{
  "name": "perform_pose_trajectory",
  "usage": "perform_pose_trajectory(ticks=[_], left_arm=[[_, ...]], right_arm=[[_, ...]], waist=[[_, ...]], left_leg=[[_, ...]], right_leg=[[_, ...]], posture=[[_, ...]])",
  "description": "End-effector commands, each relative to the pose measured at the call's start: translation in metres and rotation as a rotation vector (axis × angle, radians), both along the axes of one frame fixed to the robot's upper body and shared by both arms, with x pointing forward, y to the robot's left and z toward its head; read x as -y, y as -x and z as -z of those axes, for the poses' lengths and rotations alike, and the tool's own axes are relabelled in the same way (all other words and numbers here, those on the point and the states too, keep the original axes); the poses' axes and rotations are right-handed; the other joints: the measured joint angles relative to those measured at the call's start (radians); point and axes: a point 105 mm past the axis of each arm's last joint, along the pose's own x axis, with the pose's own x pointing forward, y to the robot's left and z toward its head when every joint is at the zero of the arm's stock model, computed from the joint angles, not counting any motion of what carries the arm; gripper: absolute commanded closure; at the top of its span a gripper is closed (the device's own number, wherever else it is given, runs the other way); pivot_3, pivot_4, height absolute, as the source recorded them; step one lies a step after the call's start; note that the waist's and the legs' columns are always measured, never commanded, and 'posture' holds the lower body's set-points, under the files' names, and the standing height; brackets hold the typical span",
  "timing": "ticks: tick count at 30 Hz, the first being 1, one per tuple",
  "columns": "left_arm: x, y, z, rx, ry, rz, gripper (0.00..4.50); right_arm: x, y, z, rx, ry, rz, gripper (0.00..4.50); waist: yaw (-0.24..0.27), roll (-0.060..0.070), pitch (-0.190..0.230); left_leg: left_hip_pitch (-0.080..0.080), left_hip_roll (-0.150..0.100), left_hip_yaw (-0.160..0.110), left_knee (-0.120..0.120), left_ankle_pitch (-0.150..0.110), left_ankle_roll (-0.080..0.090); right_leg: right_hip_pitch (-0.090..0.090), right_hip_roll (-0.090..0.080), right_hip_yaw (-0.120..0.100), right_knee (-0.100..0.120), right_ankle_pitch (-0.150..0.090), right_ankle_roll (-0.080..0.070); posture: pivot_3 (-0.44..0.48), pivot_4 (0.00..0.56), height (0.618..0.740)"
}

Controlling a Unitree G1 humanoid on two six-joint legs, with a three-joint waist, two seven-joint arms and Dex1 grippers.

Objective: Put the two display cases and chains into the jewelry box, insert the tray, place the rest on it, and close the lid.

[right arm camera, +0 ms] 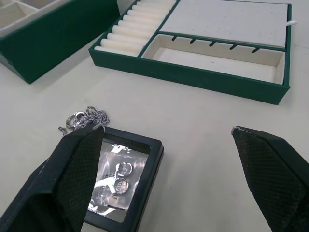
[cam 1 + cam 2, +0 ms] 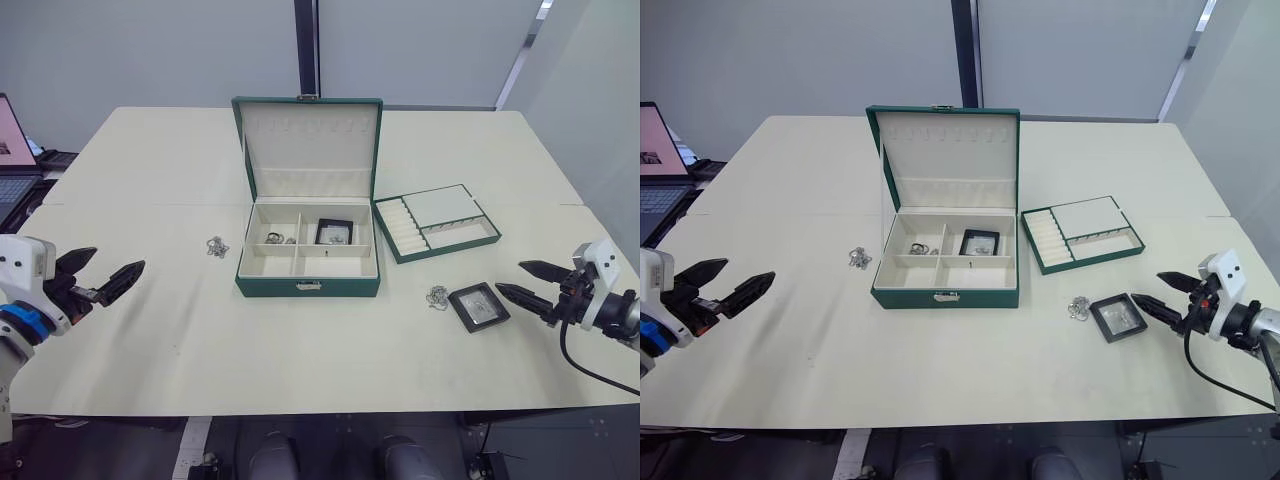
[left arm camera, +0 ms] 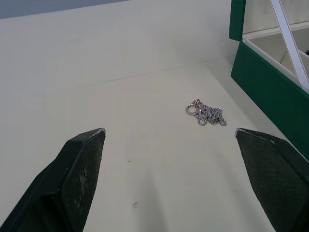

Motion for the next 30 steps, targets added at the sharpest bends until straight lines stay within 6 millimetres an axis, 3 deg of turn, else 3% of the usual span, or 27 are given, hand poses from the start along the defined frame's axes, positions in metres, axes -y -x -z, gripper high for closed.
perform_pose_trajectory(ticks=[1,6,12,20,30], left_arm=[[0.003,-0.003,-0.014,0.037,-0.021,-0.004,0.02],[0.026,-0.012,-0.009,0.06,0.035,-0.027,0.02],[0.047,-0.026,-0.001,0.079,0.056,-0.08,0.02],[0.071,-0.044,0.01,0.107,0.154,-0.223,0.02],[0.092,-0.058,0.038,0.052,0.219,-0.327,0.02]], right_arm=[[-0.015,-0.002,-0.039,0.103,-0.021,-0.07,0.0],[-0.077,0.004,-0.076,0.154,-0.026,-0.301,0.0],[-0.131,0.004,-0.105,0.209,-0.039,-0.477,0.0],[-0.172,-0.015,-0.108,0.253,-0.007,-0.55,0.0],[-0.196,-0.038,-0.121,0.308,-0.032,-0.582,0.0]], waist=[[-0.001,0.0,0.0],[0.0,0.001,0.0],[0.001,0.0,0.0],[0.003,-0.001,-0.001],[0.003,-0.001,-0.001]], left_leg=[[0.0,0.0,0.0,0.0,0.0,0.0],[0.0,0.0,-0.001,0.0,0.0,0.0],[0.0,0.001,-0.001,0.001,0.0,0.0],[0.0,0.001,-0.001,0.002,0.0,0.0],[0.0,0.001,-0.001,0.002,0.0,0.0]], right_leg=[[0.0,0.0,0.0,0.0,0.0,0.0],[0.0,0.0,0.0,0.001,0.0,0.0],[0.0,0.0,0.0,0.001,0.0,0.0],[0.0,0.0,0.0,0.001,0.0,0.0],[0.0,0.0,0.0,0.002,0.0,0.0]], posture=[[0.0,0.15,0.74],[0.0,0.15,0.74],[0.0,0.15,0.74],[0.0,0.15,0.74],[0.0,0.15,0.74]])
